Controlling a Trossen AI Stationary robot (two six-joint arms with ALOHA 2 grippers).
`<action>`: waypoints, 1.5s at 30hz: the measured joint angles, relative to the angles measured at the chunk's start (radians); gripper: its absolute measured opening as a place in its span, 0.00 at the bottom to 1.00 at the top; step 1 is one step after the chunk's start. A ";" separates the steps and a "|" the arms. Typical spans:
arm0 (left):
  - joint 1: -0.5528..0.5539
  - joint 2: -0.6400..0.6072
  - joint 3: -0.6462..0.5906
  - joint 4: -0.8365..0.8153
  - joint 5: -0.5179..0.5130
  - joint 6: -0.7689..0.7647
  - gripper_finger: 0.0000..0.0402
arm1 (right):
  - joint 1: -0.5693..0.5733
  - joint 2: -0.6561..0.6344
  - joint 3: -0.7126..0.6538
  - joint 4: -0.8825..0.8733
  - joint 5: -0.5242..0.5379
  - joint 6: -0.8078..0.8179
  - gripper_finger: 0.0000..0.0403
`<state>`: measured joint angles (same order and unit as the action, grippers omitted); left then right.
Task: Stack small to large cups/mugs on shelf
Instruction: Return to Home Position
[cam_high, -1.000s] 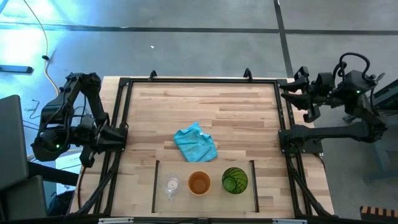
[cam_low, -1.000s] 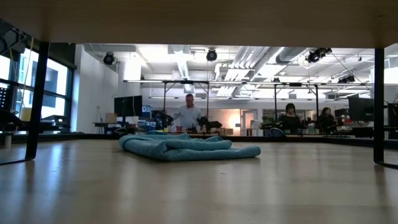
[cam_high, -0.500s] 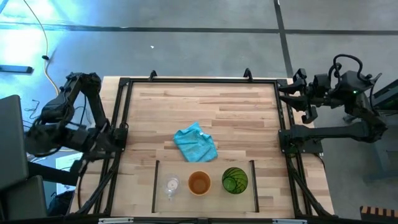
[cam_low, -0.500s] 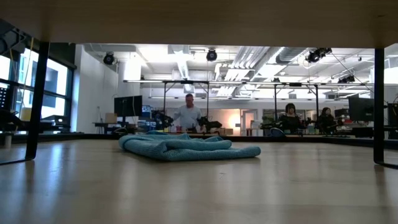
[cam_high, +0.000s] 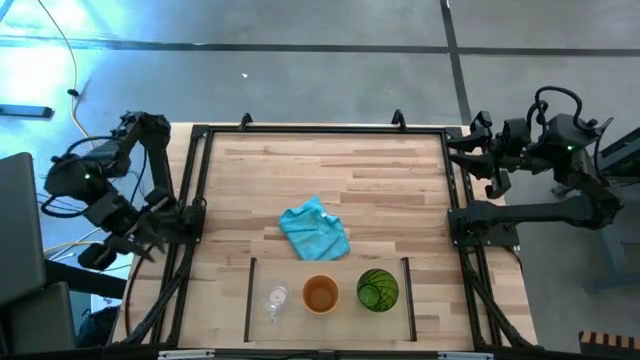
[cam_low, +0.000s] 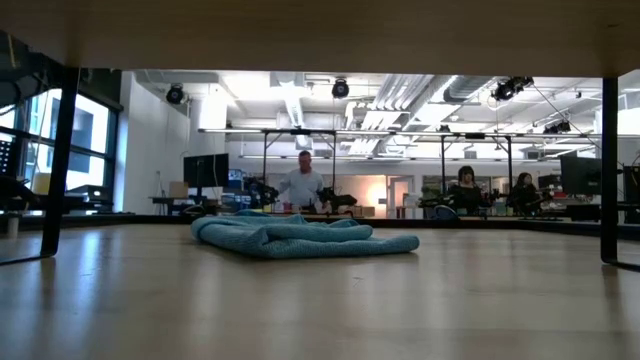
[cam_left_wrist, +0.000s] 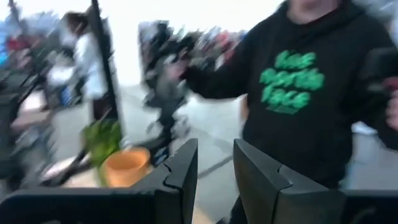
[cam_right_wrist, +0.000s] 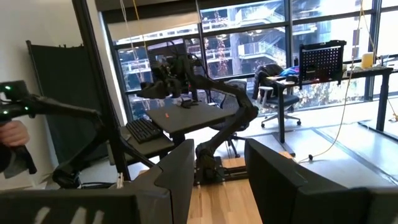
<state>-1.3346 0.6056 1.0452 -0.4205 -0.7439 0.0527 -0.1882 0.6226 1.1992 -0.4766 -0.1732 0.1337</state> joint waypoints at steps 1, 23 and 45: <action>0.000 -0.023 -0.039 0.063 0.035 0.040 0.23 | 0.000 0.000 0.000 -0.001 0.000 0.000 0.34; 0.000 -0.250 -0.399 0.473 0.309 0.012 0.23 | 0.000 0.044 0.000 0.033 0.007 -0.025 0.34; 0.910 0.066 -0.399 0.599 1.187 -0.309 0.23 | 0.000 0.087 0.000 0.092 -0.011 -0.005 0.34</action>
<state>-0.4243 0.6715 0.6460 0.1788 0.4433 -0.2563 -0.1879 0.7099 1.1992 -0.3843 -0.1837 0.1284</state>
